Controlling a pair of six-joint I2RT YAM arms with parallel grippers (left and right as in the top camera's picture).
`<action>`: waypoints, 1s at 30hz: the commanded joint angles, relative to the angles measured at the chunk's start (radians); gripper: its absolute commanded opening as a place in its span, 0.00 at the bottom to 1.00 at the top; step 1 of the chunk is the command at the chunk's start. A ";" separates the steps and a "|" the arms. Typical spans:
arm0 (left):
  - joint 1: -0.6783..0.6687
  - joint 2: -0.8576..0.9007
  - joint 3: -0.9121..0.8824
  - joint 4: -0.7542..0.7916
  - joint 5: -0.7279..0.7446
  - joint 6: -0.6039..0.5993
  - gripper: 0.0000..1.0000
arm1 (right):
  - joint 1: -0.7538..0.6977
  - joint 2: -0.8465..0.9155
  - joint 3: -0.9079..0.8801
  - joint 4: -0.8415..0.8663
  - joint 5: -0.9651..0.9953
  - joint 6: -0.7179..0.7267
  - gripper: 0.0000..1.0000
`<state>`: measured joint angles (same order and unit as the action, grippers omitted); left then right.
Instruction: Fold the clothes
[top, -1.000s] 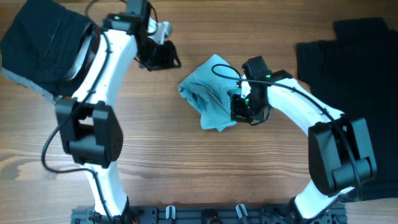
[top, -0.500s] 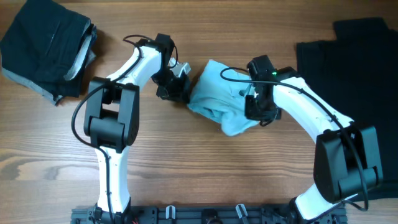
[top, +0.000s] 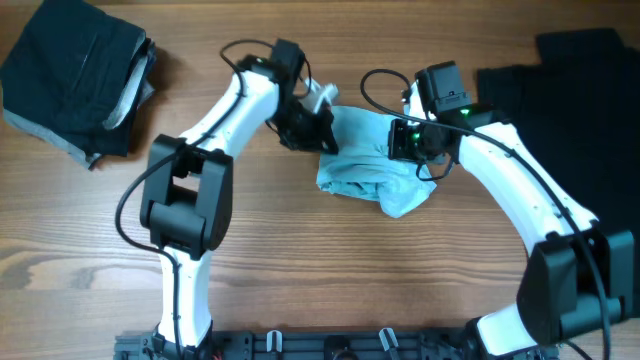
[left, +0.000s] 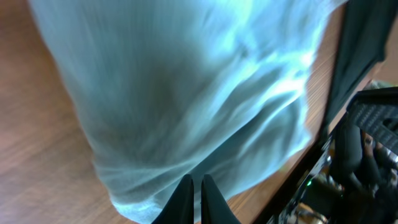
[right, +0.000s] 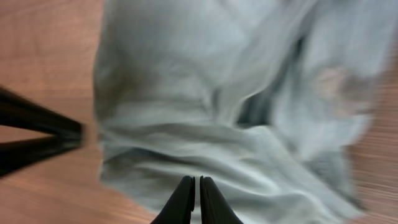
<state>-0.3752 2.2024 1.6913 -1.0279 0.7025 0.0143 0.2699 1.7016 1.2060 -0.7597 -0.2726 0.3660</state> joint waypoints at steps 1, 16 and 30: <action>-0.009 -0.009 -0.110 0.024 -0.064 0.004 0.04 | 0.008 0.114 -0.082 -0.003 -0.183 -0.002 0.08; 0.005 -0.009 -0.180 0.105 -0.137 0.000 0.07 | -0.071 0.167 -0.042 0.273 -0.004 0.037 0.08; 0.081 -0.106 -0.057 0.011 0.127 -0.114 0.24 | -0.225 -0.106 0.000 0.190 -0.137 -0.180 0.17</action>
<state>-0.2302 2.1189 1.6173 -1.0199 0.7795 -0.0673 0.0448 1.6073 1.1931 -0.5709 -0.3969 0.2100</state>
